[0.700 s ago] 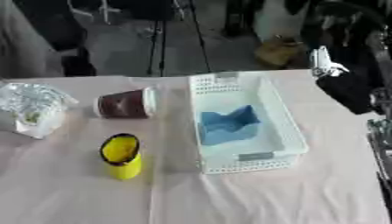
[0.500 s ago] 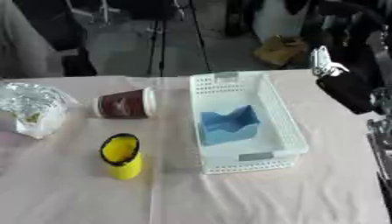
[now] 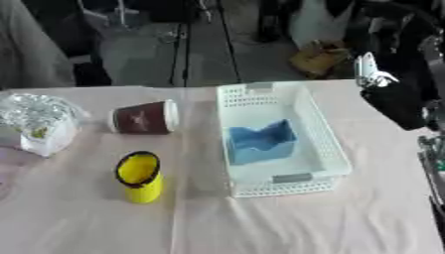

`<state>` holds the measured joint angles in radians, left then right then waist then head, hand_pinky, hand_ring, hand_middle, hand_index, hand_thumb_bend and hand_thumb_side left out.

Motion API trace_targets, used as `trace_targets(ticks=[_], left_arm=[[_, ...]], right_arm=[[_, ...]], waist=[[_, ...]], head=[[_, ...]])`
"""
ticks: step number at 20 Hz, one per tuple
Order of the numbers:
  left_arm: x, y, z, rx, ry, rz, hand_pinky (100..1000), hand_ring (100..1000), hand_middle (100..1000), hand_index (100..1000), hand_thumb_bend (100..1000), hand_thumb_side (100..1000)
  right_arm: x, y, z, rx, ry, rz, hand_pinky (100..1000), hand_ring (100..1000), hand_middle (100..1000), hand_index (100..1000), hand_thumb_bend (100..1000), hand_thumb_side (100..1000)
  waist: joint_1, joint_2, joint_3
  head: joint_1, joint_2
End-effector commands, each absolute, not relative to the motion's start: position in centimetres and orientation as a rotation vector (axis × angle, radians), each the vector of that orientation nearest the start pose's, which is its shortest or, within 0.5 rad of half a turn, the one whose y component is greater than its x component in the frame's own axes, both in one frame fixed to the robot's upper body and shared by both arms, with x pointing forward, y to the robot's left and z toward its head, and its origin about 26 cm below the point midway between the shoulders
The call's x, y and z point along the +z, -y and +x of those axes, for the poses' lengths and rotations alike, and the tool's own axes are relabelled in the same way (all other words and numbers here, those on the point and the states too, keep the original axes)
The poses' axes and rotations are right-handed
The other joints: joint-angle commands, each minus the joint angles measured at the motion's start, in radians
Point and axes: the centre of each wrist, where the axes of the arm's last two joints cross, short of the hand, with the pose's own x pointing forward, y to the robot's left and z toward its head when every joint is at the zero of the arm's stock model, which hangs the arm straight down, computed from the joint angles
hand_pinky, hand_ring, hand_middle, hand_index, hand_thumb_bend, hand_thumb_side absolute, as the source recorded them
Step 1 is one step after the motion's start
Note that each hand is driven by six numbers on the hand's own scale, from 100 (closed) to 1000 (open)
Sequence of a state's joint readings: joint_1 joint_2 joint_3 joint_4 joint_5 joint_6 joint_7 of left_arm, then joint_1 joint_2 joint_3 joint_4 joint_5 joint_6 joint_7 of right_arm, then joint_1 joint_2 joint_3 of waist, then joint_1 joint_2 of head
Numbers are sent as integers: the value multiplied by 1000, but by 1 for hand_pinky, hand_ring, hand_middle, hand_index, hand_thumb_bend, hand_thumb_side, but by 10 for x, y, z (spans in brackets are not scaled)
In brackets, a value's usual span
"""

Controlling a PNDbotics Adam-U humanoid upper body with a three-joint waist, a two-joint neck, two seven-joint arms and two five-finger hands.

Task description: Pick up objects on the table and place them in the box.

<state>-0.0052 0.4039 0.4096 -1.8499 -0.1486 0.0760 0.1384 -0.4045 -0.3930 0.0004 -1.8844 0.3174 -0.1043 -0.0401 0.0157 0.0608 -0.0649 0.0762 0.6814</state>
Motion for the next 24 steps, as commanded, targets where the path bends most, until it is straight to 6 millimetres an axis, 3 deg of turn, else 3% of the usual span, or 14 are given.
trace_targets(ticks=[1,11,20,24], left_arm=[[146,-417,248,-53,1795,940,512,687,749,823,410,860],[138,-426,250,-126,1693,1032,512,676,738,814,426,831],[135,-435,259,-242,1597,1068,517,680,740,812,458,790],[132,-446,269,-372,1491,1136,541,696,747,806,533,721]], right_arm=[[222,273,326,608,2356,-619,588,648,800,882,100,447],[221,274,326,610,2352,-618,587,647,800,883,100,451],[220,274,326,613,2349,-615,587,647,800,883,100,452],[220,273,326,616,2348,-611,587,646,799,884,100,455]], waist=[[0,-10,0],[2,-7,1],[2,-8,-1],[6,-8,-6]], head=[[50,-8],[162,7],[180,14],[185,14]])
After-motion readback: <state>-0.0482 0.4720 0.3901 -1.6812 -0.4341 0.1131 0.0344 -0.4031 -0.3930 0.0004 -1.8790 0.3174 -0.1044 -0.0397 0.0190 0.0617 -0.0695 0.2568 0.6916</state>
